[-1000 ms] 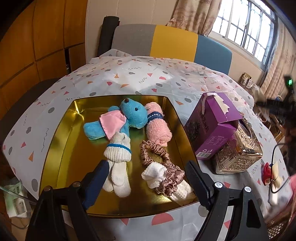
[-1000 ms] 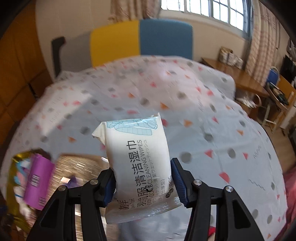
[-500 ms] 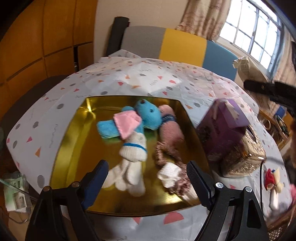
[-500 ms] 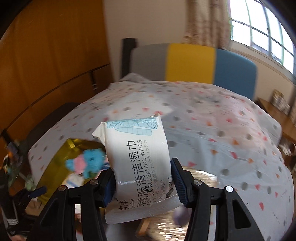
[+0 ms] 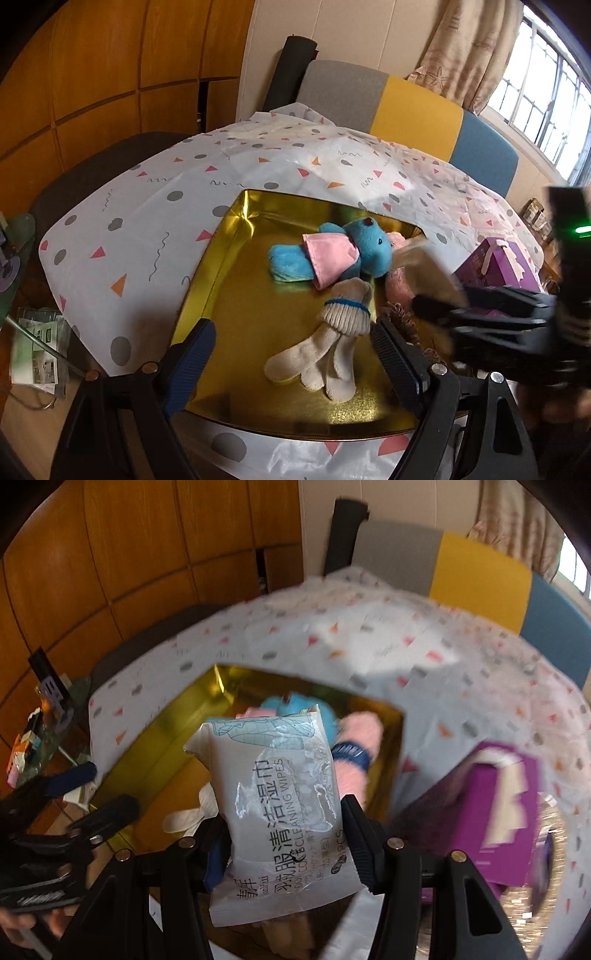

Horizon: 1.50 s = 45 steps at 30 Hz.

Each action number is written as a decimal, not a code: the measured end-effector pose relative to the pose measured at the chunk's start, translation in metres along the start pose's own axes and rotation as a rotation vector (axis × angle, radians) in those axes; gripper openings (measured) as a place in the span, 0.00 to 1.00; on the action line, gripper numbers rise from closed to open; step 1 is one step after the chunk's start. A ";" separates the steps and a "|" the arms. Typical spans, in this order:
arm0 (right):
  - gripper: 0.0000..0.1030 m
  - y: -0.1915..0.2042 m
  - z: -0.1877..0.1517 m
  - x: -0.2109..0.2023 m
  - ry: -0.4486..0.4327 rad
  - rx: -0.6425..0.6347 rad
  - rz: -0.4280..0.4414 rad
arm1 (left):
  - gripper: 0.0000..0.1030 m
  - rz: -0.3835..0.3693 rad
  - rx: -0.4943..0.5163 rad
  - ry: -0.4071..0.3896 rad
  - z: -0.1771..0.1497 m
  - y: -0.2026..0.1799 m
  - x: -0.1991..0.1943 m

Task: Organize soft objects
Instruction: 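Lower the white cleaning-wipes pack into the gold tray with the right gripper, then grasp the red sock with the left gripper while the right grasps the beige mesh roll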

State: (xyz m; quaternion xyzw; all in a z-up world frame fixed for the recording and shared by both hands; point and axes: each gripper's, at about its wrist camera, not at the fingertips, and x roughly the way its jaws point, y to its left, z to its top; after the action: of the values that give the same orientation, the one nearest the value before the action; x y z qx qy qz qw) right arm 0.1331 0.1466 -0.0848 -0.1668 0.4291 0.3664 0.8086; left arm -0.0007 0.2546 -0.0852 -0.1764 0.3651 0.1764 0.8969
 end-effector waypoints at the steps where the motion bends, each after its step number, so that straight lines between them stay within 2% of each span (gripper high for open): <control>1: 0.54 0.000 -0.003 0.004 0.016 0.004 -0.003 | 0.85 -0.001 0.003 0.003 -0.001 -0.001 0.001; 4: 0.57 -0.006 -0.010 0.022 0.053 0.026 -0.004 | 0.85 -0.007 0.011 0.009 -0.004 -0.003 0.002; 8: 0.64 -0.010 -0.014 0.013 0.020 0.048 0.029 | 0.85 -0.017 0.012 0.015 -0.003 -0.006 0.003; 15: 0.64 -0.009 -0.018 -0.022 -0.067 0.043 0.025 | 0.85 -0.040 0.064 -0.002 -0.004 -0.022 -0.006; 23: 0.64 -0.025 -0.049 -0.071 -0.151 0.049 -0.030 | 0.85 -0.094 0.147 0.001 -0.011 -0.050 -0.015; 38: 0.64 -0.116 -0.120 -0.134 -0.201 0.265 -0.194 | 0.85 -0.183 0.294 0.014 -0.027 -0.102 -0.026; 45: 0.64 -0.174 -0.166 -0.167 -0.207 0.455 -0.286 | 0.85 -0.247 0.379 0.016 -0.036 -0.132 -0.032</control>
State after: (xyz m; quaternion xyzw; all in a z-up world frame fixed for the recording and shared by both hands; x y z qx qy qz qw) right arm 0.1053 -0.1432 -0.0517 -0.0019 0.3877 0.1582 0.9081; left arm 0.0150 0.1167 -0.0618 -0.0494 0.3746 -0.0081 0.9258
